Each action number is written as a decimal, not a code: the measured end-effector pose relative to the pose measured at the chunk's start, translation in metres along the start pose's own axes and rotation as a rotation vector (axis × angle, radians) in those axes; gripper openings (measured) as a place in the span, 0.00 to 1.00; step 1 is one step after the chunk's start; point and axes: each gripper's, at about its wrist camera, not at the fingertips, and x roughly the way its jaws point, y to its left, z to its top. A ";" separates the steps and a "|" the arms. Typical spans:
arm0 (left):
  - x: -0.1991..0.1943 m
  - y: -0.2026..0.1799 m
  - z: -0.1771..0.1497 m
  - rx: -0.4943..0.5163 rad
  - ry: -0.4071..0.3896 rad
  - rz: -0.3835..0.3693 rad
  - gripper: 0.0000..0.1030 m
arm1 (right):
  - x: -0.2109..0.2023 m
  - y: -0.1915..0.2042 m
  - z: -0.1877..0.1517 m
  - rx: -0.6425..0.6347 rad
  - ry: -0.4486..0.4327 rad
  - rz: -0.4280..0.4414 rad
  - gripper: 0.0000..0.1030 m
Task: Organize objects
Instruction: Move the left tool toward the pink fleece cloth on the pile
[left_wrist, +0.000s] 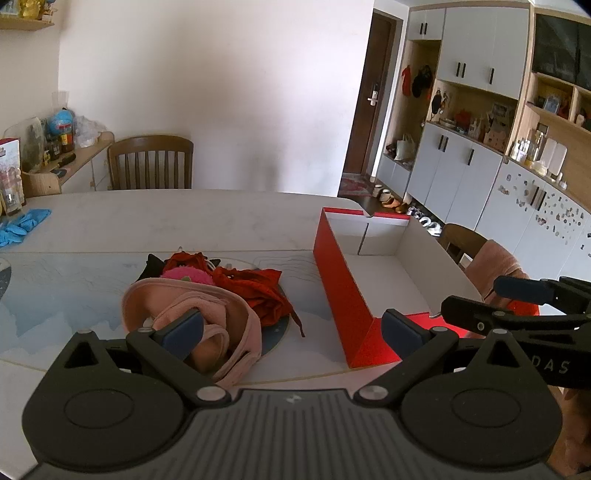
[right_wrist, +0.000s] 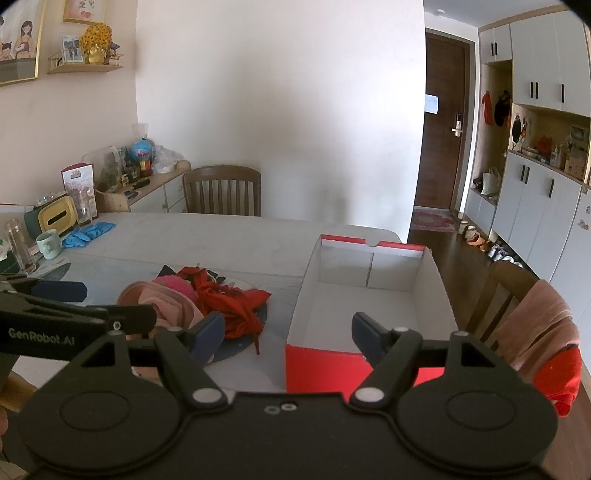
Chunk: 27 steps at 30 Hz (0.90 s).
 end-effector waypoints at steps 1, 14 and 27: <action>0.000 0.001 0.000 -0.002 -0.001 0.000 1.00 | 0.000 0.000 0.000 0.000 0.002 0.000 0.73; 0.001 0.007 0.002 -0.002 -0.008 -0.006 1.00 | 0.003 -0.001 -0.002 0.000 0.001 0.000 0.73; 0.006 0.017 0.006 0.011 0.001 -0.021 1.00 | 0.007 0.007 0.002 0.008 0.016 -0.014 0.73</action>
